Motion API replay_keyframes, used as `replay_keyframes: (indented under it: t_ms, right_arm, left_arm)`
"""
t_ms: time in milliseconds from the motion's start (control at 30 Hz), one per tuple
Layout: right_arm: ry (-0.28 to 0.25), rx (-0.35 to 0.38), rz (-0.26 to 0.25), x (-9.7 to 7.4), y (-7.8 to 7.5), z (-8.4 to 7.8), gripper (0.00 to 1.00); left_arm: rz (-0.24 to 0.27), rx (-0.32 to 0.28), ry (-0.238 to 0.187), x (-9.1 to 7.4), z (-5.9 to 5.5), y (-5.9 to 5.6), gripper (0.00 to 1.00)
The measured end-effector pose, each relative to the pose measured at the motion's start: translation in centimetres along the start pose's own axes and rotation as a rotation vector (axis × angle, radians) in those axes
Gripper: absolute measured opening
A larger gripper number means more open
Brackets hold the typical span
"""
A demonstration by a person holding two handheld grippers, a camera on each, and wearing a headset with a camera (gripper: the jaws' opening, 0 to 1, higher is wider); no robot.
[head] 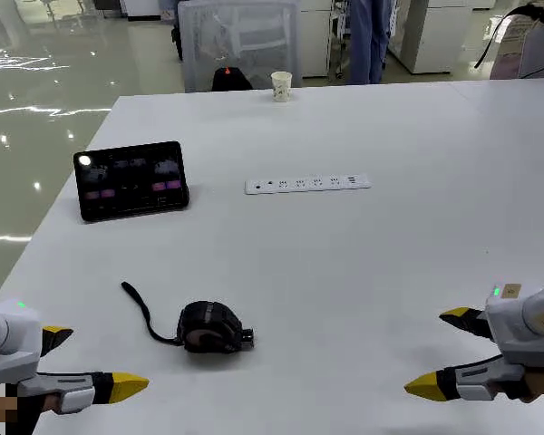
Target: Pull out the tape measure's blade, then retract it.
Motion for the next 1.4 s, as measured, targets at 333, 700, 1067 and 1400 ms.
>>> replay_keyframes:
  t_ms: [333, 700, 1067, 1400]
  right_arm:
    - [0.009, 0.009, -0.032, -3.5, -1.1, -1.6, 0.99]
    - [0.005, 0.029, -0.072, -5.5, -2.1, -2.3, 0.99]
    - [0.021, 0.02, -0.064, -5.6, -2.2, -2.5, 0.99]
    - [0.018, 0.019, -0.06, -5.5, -2.4, -2.3, 0.99]
  left_arm:
    - [-0.005, 0.041, 0.021, -2.0, -0.3, 0.8, 0.99]
    - [-0.018, 0.07, 0.024, -3.2, 0.4, 1.3, 0.99]
    - [-0.025, 0.084, 0.042, -2.9, 0.3, 1.3, 0.99]
    - [-0.028, 0.086, 0.048, -3.0, 0.2, 1.4, 0.99]
Point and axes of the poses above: the centre of the closed fingertips' face, and the gripper's own axes: x roughly forward along the fingers, y roughly to its left, z roughly out of its top, the point moved 6 cm from there along -x, roughly backward along the fingers, and after that the axes turned 1 degree about -y, right-handed, at the moved point
